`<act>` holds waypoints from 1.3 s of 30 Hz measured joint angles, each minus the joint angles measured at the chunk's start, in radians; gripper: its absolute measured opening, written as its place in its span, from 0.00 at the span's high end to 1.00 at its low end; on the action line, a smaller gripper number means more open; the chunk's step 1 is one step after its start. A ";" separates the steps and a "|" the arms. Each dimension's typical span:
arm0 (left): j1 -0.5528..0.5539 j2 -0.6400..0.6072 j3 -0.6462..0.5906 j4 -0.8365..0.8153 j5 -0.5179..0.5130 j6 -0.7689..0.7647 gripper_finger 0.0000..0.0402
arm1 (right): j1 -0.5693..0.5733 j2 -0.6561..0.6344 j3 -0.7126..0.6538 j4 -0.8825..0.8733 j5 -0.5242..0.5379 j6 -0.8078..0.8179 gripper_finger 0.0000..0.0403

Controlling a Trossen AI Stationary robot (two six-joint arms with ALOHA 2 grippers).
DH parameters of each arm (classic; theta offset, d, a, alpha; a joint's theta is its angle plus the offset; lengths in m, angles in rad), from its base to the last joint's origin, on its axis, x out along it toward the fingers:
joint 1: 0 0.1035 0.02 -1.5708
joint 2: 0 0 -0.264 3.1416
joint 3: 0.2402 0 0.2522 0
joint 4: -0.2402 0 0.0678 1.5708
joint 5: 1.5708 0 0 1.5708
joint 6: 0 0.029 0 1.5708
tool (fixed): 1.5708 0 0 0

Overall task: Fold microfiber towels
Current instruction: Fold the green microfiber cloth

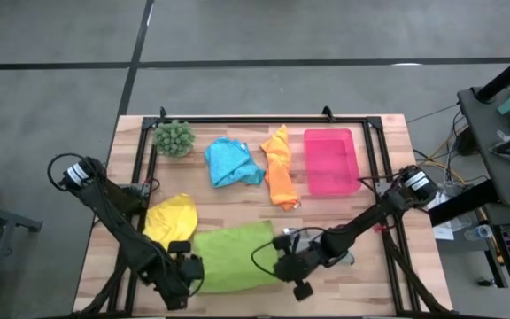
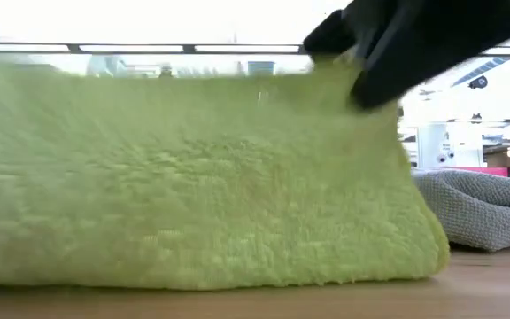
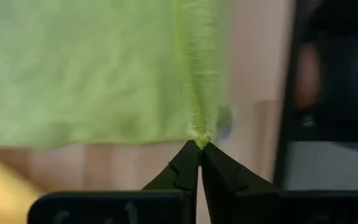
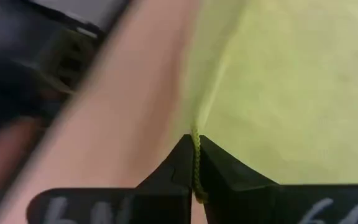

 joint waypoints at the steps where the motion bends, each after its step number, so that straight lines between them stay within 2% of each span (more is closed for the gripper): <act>1: 0.006 0.008 0.000 -0.032 -0.006 -0.003 1.00 | -0.012 0.000 0.001 -0.012 0.017 -0.008 0.98; 6: 0.045 0.023 -0.001 -0.186 -0.034 -0.025 1.00 | -0.083 0.000 0.001 -0.028 0.051 -0.053 0.98; 11: 0.081 0.022 -0.002 -0.253 -0.054 -0.002 1.00 | -0.153 0.000 0.000 -0.031 0.054 -0.109 0.98; 18: 0.131 0.033 -0.032 -0.252 -0.100 0.069 1.00 | -0.218 0.000 0.000 -0.082 0.053 -0.162 0.98; 24: 0.168 0.034 -0.099 -0.253 -0.100 0.081 1.00 | -0.250 -0.001 -0.004 -0.081 0.052 -0.173 0.98; 34: 0.189 0.034 -0.136 -0.244 -0.101 0.108 1.00 | -0.271 -0.001 -0.007 -0.079 0.052 -0.187 0.98; 39: 0.189 0.033 -0.136 -0.230 -0.179 0.109 1.00 | -0.275 -0.001 -0.007 -0.080 0.052 -0.190 0.98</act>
